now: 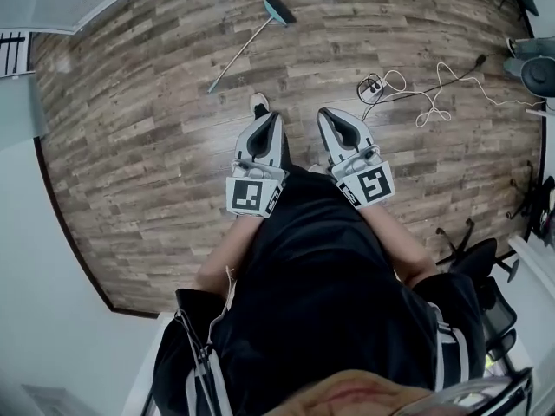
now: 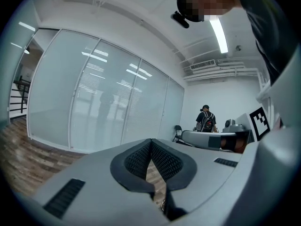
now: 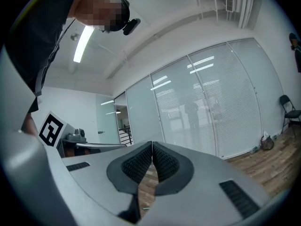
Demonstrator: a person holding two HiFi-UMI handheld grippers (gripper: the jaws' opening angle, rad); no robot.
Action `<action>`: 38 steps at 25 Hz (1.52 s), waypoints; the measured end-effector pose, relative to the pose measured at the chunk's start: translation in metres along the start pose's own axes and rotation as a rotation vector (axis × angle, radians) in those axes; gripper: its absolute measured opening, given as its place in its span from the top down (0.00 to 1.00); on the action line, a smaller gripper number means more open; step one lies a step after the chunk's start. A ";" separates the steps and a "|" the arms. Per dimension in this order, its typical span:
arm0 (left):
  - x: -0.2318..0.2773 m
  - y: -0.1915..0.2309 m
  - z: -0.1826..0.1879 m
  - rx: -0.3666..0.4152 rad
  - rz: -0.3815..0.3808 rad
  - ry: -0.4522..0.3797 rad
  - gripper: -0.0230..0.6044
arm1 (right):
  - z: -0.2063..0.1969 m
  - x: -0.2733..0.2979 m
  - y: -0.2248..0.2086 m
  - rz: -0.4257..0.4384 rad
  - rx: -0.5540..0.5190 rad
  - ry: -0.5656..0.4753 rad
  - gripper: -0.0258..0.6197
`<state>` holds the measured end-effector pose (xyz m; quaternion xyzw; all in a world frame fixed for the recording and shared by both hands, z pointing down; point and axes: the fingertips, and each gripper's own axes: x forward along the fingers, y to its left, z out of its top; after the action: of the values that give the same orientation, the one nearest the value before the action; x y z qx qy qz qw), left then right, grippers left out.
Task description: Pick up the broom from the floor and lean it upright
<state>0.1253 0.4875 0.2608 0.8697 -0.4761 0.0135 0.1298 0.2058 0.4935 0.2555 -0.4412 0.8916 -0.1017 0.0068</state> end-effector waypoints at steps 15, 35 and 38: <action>0.067 0.241 0.045 -0.126 0.137 0.013 0.93 | 0.025 0.238 -0.027 -0.010 -0.011 0.061 0.93; 0.066 0.343 0.063 -0.166 0.224 -0.024 0.93 | 0.029 0.335 -0.020 0.007 -0.045 0.094 0.93; 0.067 0.346 0.063 -0.159 0.251 -0.028 0.93 | 0.022 0.341 -0.026 0.021 -0.054 0.112 0.93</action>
<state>-0.1321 0.2394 0.2834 0.7903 -0.5824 -0.0205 0.1890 0.0197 0.2054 0.2655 -0.4255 0.8976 -0.1020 -0.0539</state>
